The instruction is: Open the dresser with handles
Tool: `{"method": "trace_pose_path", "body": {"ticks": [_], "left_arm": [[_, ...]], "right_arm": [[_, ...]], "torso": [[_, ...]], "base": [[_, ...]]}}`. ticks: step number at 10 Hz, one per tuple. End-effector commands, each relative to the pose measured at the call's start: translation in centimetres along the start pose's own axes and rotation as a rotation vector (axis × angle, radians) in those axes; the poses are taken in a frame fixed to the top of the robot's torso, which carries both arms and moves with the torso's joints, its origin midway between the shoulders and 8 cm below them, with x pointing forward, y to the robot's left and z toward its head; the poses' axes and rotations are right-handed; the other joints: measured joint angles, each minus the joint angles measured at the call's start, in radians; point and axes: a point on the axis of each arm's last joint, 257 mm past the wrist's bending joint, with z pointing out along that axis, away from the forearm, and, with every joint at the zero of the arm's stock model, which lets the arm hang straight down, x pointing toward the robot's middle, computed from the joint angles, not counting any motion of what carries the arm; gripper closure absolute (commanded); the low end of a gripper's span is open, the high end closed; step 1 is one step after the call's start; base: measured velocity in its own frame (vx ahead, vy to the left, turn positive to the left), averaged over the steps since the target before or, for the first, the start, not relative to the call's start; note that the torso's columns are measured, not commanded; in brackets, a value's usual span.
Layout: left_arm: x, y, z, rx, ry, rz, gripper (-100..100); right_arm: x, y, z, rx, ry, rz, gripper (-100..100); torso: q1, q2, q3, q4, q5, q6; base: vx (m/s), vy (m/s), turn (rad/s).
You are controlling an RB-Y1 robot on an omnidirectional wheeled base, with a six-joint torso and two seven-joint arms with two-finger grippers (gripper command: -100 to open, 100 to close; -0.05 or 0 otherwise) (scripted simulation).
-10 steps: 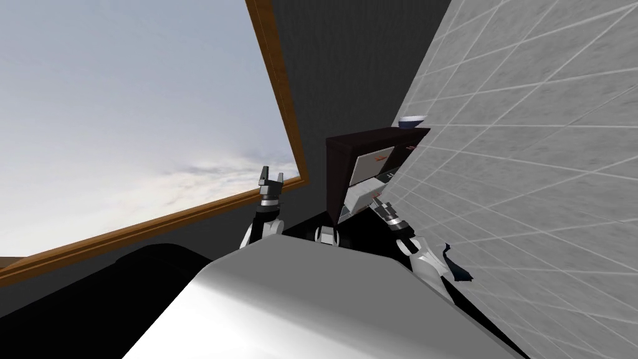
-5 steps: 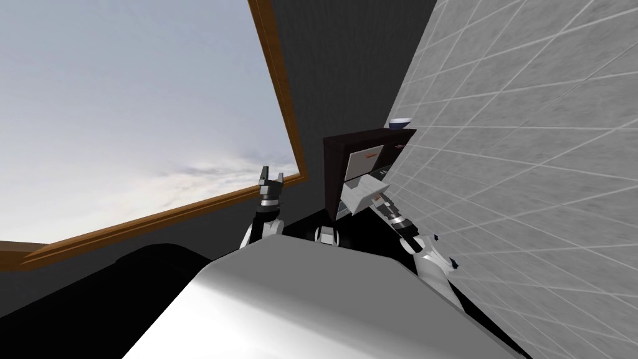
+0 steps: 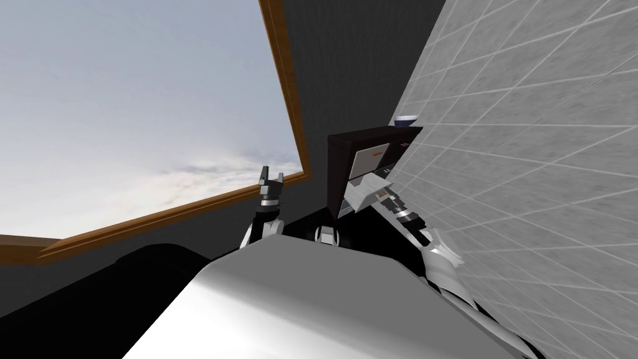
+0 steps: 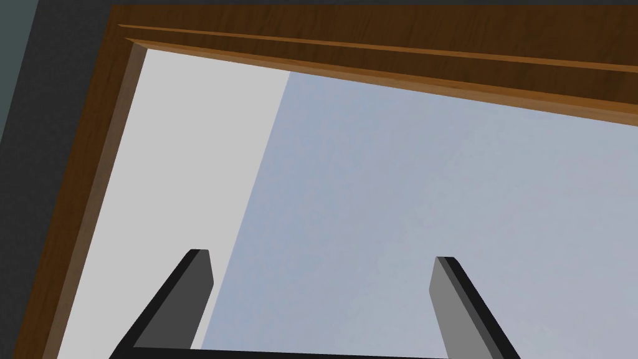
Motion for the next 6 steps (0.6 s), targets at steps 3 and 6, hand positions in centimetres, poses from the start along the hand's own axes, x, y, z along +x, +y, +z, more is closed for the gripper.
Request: {"method": "trace_pose_path", "body": {"ticks": [3, 6], "left_arm": [[0.00, 0.00, 0.00, 0.000, 0.000, 0.000, 0], [0.00, 0.00, 0.00, 0.000, 0.000, 0.000, 0]], "right_arm": [[0.18, 0.35, -0.20, -0.010, 0.007, 0.006, 0], [0.22, 0.55, -0.31, -0.014, 0.010, 0.008, 0]], "torso": [[0.000, -0.002, -0.001, -0.003, -0.002, -0.001], [0.000, -0.003, -0.002, -0.005, -0.003, -0.001]], "base": [[0.000, 0.000, 0.000], [0.000, 0.000, 0.000]]}}
